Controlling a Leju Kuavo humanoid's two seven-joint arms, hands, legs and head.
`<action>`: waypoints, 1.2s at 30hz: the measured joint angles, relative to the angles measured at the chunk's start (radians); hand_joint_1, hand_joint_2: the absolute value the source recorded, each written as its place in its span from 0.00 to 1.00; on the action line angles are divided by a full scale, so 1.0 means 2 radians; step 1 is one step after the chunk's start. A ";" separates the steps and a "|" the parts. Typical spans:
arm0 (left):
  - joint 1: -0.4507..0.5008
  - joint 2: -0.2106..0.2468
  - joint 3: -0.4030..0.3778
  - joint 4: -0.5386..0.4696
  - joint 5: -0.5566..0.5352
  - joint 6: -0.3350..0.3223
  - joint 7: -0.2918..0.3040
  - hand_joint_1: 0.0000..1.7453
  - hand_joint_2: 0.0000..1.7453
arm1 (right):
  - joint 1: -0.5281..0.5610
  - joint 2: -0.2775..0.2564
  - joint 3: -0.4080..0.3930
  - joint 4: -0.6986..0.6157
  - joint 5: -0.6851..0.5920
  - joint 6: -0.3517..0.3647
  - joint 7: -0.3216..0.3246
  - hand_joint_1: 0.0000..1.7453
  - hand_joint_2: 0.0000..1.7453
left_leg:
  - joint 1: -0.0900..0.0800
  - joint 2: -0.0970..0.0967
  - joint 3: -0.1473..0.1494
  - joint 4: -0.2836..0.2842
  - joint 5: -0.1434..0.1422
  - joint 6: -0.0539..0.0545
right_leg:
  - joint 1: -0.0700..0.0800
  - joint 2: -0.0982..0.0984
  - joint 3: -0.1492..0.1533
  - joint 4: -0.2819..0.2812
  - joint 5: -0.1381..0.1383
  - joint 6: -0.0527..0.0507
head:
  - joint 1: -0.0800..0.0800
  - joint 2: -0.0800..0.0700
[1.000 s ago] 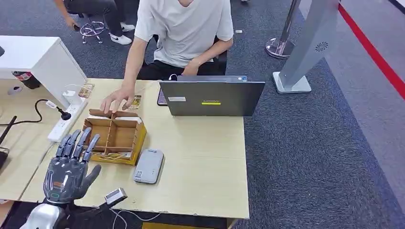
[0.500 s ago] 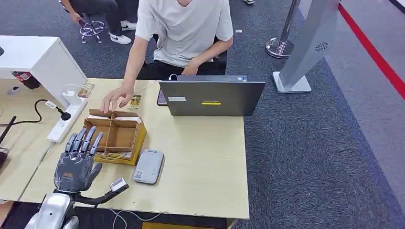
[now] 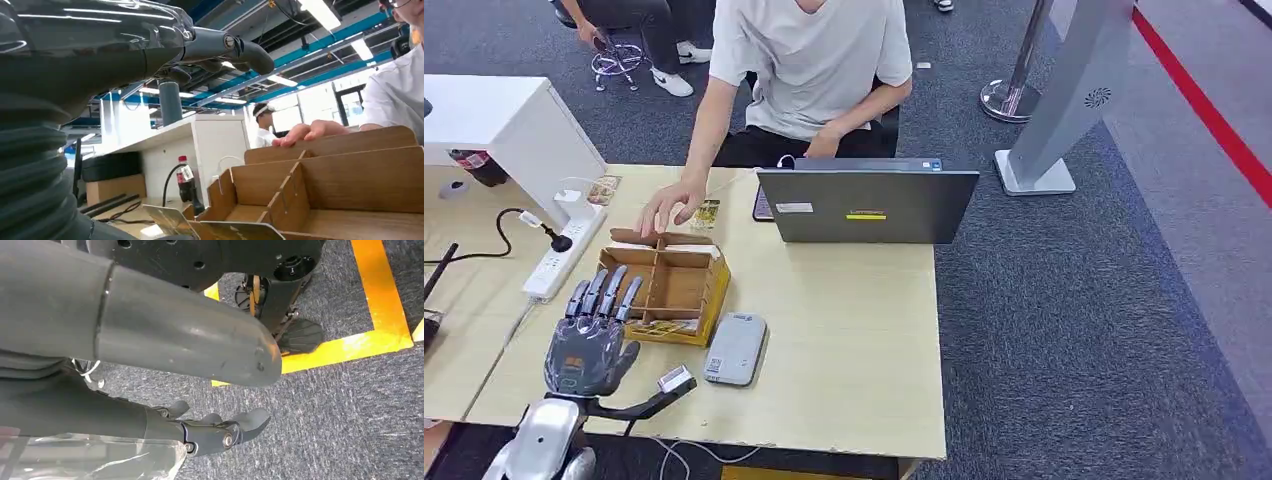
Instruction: Pass the card to the sensor for recognition and then transmit it.
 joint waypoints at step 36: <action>-0.024 -0.013 -0.010 0.047 -0.008 -0.023 0.007 0.00 1.00 | 0.000 0.000 0.002 0.000 0.007 0.004 0.000 0.00 0.00 | 0.000 0.000 0.000 0.000 0.000 0.000 | 0.000 0.000 0.000 0.000 0.000 0.000 | 0.000 0.000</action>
